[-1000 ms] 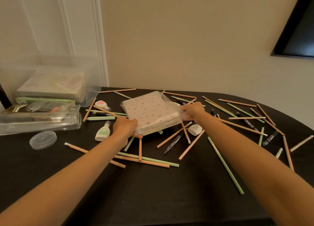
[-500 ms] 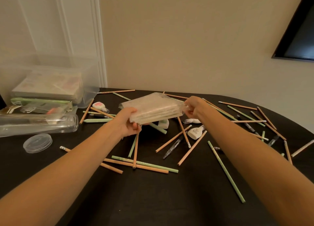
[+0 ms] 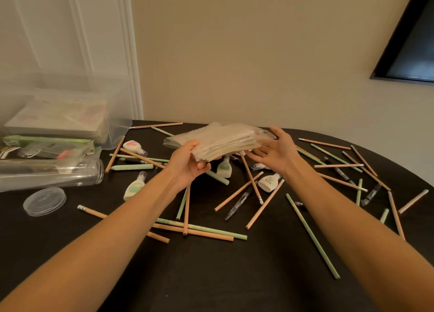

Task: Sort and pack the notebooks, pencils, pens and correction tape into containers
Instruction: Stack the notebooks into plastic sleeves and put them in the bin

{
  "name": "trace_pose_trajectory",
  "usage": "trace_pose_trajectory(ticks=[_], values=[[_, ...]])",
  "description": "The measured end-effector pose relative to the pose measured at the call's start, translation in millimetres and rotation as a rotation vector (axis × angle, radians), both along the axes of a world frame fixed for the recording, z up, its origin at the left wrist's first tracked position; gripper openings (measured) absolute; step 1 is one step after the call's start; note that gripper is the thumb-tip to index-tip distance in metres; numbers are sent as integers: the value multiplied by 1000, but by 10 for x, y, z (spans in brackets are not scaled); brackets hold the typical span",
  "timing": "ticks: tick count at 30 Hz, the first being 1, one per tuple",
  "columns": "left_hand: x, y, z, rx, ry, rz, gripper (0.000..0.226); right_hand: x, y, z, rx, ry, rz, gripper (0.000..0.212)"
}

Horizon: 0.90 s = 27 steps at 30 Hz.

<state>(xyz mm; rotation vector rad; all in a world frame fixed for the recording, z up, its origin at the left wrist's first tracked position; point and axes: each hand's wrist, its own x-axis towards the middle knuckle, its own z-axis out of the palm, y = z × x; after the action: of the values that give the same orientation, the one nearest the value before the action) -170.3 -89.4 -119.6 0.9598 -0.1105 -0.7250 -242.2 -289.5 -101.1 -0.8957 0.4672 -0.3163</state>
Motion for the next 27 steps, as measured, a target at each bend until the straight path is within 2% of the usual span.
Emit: trace_pose_trajectory(ticks=[2, 5, 7, 9, 11, 14, 16, 17, 18, 20, 21, 22, 24, 27], values=[[34, -86, 45, 31, -69, 4, 25, 81, 48, 7, 69, -99, 5, 48], [130, -212, 117, 79, -234, -8, 20, 335, 134, 88, 52, -195, 25, 26], [257, -287, 189, 124, -321, -14, 21, 589, 114, 173, 23, -190, -12, 11], [424, -335, 302, 182, -381, -36, 28, 834, 56, 260, 40, -148, -68, 8], [587, -366, 432, 198, -399, -63, 31, 1023, -11, 356, 65, -123, -143, 7], [819, -354, 715, 191, -332, -95, 30, 1274, -5, 594, 67, -101, -219, 10], [919, -300, 855, 261, -342, -91, 29, 1370, 18, 735, 83, -103, -236, 10], [994, -258, 924, 335, -386, -59, 37, 1424, 29, 832, 97, -96, -234, 10], [1086, -183, 1007, 413, -450, 0, 56, 1505, 59, 942, 102, -80, -223, 11], [1208, -2, 1092, 616, -696, 115, 99, 1594, 120, 1080, 68, -32, -205, 11], [1358, 158, 1236, 769, -883, 147, 107, 1736, 197, 1237, 55, 10, -171, 11], [1441, 282, 1304, 924, -1107, 130, 104, 1807, 259, 1309, 44, 40, -134, 11], [1677, 562, 1534, 1152, -1513, -20, 80, 2021, 451, 1499, 25, 97, -59, 12], [2042, 987, 1812, 1235, -1851, -287, 76, 2367, 800, 1723, 17, 146, 86, 36]])
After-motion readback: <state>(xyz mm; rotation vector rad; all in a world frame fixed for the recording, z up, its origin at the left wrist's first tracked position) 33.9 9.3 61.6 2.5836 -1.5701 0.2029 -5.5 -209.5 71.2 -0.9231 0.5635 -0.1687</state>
